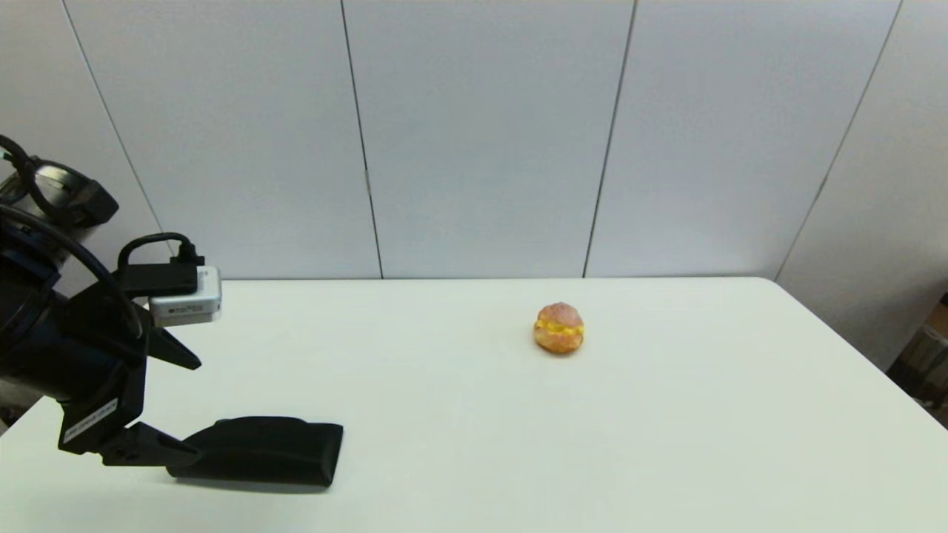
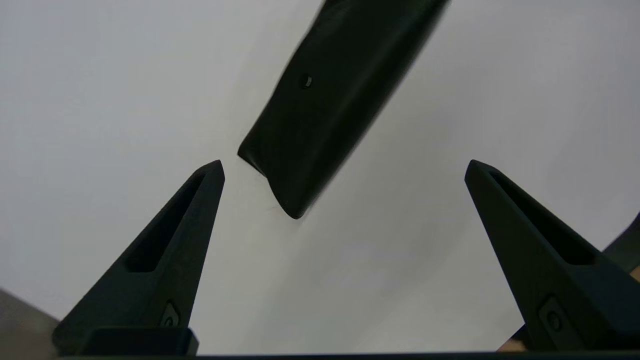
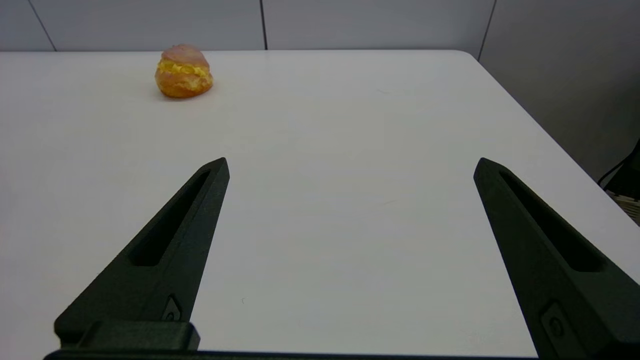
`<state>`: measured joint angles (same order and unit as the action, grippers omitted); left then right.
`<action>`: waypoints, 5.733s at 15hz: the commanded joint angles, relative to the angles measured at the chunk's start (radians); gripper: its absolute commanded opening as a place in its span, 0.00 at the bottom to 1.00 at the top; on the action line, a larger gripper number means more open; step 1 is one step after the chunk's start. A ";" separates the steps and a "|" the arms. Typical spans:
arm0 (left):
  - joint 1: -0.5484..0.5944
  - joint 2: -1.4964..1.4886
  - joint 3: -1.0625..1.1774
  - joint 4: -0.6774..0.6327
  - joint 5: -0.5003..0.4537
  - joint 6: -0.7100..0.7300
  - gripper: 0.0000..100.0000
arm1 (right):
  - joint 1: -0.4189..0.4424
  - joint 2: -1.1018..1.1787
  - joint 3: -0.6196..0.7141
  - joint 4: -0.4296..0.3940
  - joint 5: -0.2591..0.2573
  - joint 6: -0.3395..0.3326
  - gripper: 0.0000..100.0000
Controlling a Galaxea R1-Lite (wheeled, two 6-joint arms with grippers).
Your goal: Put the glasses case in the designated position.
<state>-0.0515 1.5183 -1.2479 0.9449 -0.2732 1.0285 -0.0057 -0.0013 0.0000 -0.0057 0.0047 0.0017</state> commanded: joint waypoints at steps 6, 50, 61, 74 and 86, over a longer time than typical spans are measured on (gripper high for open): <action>0.067 0.229 -0.024 0.126 -0.080 0.538 1.00 | 0.000 0.001 0.000 0.000 0.000 0.000 1.00; -0.071 0.422 -0.094 0.018 -0.061 0.407 0.00 | 0.000 0.001 0.000 0.000 0.001 0.000 1.00; -0.475 0.454 -0.110 -0.436 -0.182 -0.246 0.00 | 0.001 0.001 0.000 0.000 0.000 0.000 1.00; -0.657 0.694 -0.547 -0.351 -0.130 -0.168 0.00 | 0.001 0.001 0.000 0.000 0.000 0.000 1.00; -0.720 0.812 -0.723 -0.325 -0.130 -0.239 0.00 | 0.001 0.001 0.000 0.000 0.000 0.000 1.00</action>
<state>-0.7619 2.3160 -1.9685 0.6287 -0.4011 0.7955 -0.0057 -0.0013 0.0000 -0.0057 0.0051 0.0017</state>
